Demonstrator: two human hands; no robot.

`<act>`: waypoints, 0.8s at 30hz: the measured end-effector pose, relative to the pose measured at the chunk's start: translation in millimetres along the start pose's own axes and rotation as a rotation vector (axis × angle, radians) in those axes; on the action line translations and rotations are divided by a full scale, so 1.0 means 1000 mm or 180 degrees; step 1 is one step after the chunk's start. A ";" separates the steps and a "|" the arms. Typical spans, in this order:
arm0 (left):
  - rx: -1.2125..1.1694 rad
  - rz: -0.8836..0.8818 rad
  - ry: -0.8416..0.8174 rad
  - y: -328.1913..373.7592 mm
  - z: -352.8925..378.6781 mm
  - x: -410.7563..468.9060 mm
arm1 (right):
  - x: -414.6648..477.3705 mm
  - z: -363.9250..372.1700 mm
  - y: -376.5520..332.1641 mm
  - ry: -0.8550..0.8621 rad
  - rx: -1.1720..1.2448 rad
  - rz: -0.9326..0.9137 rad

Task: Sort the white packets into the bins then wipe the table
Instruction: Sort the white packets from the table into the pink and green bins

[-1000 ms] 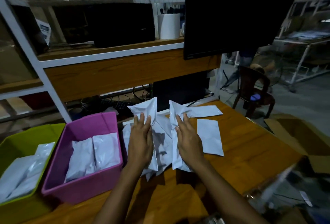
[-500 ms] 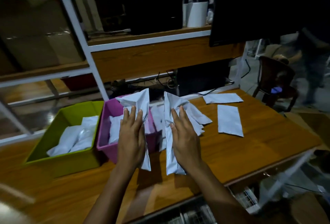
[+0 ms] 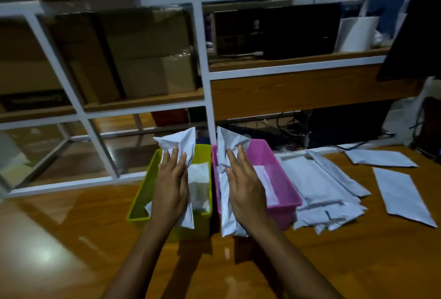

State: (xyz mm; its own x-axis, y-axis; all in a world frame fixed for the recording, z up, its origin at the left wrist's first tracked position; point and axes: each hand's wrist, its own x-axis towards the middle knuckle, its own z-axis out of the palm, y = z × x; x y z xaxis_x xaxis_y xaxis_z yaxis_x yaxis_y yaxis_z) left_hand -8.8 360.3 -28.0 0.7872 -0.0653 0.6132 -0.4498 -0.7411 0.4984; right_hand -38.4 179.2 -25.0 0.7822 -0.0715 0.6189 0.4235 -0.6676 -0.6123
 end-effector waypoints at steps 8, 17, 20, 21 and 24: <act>0.0529 -0.0070 -0.0798 -0.123 0.018 0.051 | 0.054 0.119 -0.008 -0.0540 -0.0516 0.0189; 0.0907 -0.0419 -0.1941 -0.180 0.071 0.067 | 0.069 0.204 0.043 -0.1950 -0.1509 0.0702; 0.1066 -0.0793 -0.2198 -0.192 0.084 0.059 | 0.067 0.215 0.055 -0.2330 -0.1643 0.0844; 0.1181 -0.0804 -0.2248 -0.194 0.087 0.055 | 0.065 0.219 0.059 -0.2496 -0.1703 0.0894; 0.1267 -0.0699 -0.2080 -0.208 0.101 0.046 | 0.057 0.233 0.070 -0.2901 -0.1893 0.1030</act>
State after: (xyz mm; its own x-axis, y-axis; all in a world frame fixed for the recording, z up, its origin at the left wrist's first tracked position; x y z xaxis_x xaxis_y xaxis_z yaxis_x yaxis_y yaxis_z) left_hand 163.7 444.1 -164.9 0.9840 -0.1773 -0.0188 -0.1681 -0.9575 0.2343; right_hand 142.7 301.2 -147.1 0.9596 0.0990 -0.2633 0.0470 -0.9793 -0.1971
